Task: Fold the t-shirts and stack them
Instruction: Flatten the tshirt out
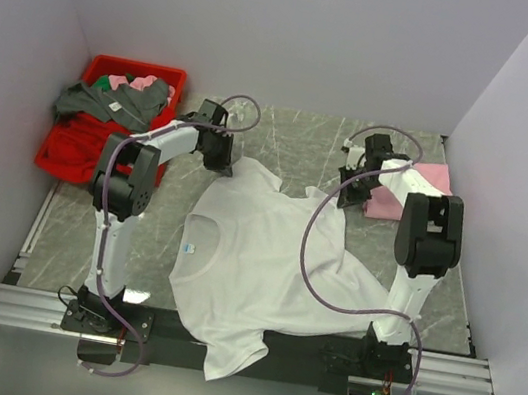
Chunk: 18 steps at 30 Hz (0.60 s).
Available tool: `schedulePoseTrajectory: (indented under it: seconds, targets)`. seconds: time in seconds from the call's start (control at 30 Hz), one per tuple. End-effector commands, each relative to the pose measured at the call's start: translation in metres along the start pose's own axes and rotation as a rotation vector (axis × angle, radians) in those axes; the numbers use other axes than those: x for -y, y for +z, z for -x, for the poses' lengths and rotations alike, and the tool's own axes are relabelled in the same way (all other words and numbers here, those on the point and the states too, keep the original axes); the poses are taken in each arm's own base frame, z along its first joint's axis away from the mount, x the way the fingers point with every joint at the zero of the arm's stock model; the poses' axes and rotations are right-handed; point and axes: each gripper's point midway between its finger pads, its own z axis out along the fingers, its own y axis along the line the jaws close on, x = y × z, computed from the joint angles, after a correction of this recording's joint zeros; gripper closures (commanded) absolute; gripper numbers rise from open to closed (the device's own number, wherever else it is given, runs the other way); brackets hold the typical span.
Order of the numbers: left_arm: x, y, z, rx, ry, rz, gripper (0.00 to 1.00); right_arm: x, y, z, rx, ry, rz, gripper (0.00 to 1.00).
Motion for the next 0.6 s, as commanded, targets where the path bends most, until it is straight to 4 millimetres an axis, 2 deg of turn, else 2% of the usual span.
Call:
schedulePoseTrajectory:
  seconds: [0.0, 0.1, 0.13, 0.17, 0.2, 0.27, 0.3, 0.4, 0.43, 0.5, 0.53, 0.57]
  targets:
    - [0.004, -0.027, 0.015, 0.065, 0.000, -0.021, 1.00, -0.015, -0.044, 0.031, 0.134, -0.051, 0.002, 0.98]
    - [-0.005, -0.050, 0.025, 0.136, -0.014, 0.032, 1.00, -0.029, -0.068, 0.042, 0.202, -0.080, 0.012, 1.00]
    - [-0.002, -0.067, 0.033, 0.184, -0.011, 0.039, 1.00, -0.036, -0.071, 0.042, 0.217, -0.097, 0.018, 1.00]
    - [-0.007, -0.072, 0.029, 0.194, -0.024, 0.054, 1.00, -0.044, -0.077, 0.044, 0.239, -0.114, 0.023, 1.00]
    - [-0.009, -0.088, 0.035, 0.241, -0.029, 0.070, 1.00, -0.066, -0.087, 0.050, 0.278, -0.166, 0.052, 1.00]
    - [-0.018, -0.094, 0.027, 0.240, -0.047, 0.089, 1.00, -0.091, -0.090, 0.046, 0.285, -0.223, 0.086, 1.00]
    - [-0.022, -0.102, 0.027, 0.249, -0.052, 0.094, 1.00, -0.126, -0.091, 0.043, 0.290, -0.297, 0.135, 1.00]
    - [-0.036, -0.105, 0.018, 0.227, -0.070, 0.109, 1.00, -0.186, -0.079, 0.017, 0.236, -0.452, 0.236, 1.00]
    - [-0.039, -0.103, 0.013, 0.217, -0.078, 0.111, 1.00, -0.230, -0.071, -0.005, 0.188, -0.557, 0.308, 1.00]
    - [-0.045, -0.106, 0.012, 0.220, -0.089, 0.111, 1.00, -0.257, -0.052, -0.039, 0.070, -0.653, 0.363, 0.86]
    - [-0.045, -0.106, 0.010, 0.215, -0.093, 0.105, 1.00, -0.276, -0.048, -0.053, 0.036, -0.719, 0.390, 0.64]
    - [-0.047, -0.108, 0.010, 0.218, -0.093, 0.108, 1.00, -0.275, -0.042, -0.059, 0.007, -0.743, 0.377, 0.53]
